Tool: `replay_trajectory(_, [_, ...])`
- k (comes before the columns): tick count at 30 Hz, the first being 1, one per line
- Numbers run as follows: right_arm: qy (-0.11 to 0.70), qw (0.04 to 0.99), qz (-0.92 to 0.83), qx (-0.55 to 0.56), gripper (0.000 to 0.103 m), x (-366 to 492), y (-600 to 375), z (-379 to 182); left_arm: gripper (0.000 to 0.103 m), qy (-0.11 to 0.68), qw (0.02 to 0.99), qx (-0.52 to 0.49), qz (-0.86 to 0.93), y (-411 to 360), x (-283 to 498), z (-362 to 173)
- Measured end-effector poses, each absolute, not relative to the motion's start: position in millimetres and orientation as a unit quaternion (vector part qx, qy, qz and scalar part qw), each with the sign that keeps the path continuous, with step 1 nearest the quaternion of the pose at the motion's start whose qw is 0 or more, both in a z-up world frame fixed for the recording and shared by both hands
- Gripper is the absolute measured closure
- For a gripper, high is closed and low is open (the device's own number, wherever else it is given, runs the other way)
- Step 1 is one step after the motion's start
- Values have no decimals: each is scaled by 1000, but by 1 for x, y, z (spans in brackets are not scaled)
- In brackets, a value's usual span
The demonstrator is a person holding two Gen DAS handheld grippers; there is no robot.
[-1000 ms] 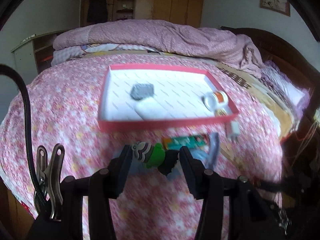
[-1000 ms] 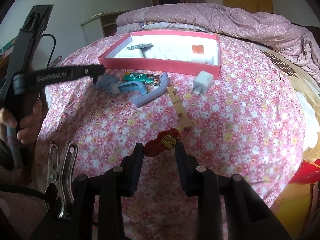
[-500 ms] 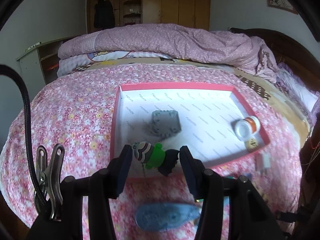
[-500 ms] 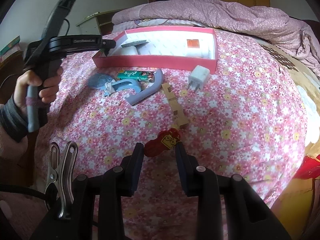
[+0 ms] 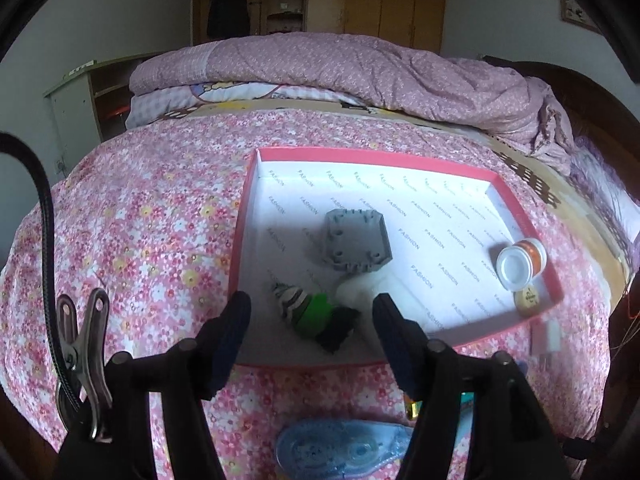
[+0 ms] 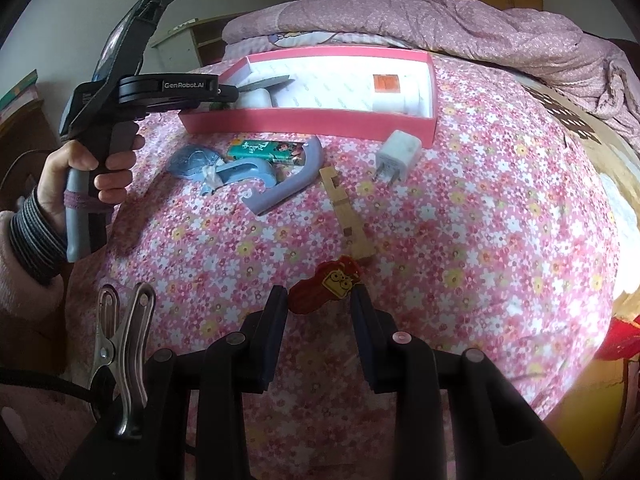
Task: Organize rigid objects
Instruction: 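Release the green figurine in the tray with the left tool while the right tool hovers, then carry the red toy keychain into the tray with the right tool while the left tool withdraws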
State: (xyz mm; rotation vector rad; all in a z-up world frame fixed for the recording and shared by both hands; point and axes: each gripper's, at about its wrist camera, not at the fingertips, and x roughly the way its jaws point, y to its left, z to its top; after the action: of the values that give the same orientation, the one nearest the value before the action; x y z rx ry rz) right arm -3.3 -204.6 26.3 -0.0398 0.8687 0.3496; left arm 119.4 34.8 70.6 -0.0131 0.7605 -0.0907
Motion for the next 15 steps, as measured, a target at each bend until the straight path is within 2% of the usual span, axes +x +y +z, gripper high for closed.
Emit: replay_trajectory(15, [396,900,183,12,69,58,-190,59,29,377,926,9,-35,28,79,76])
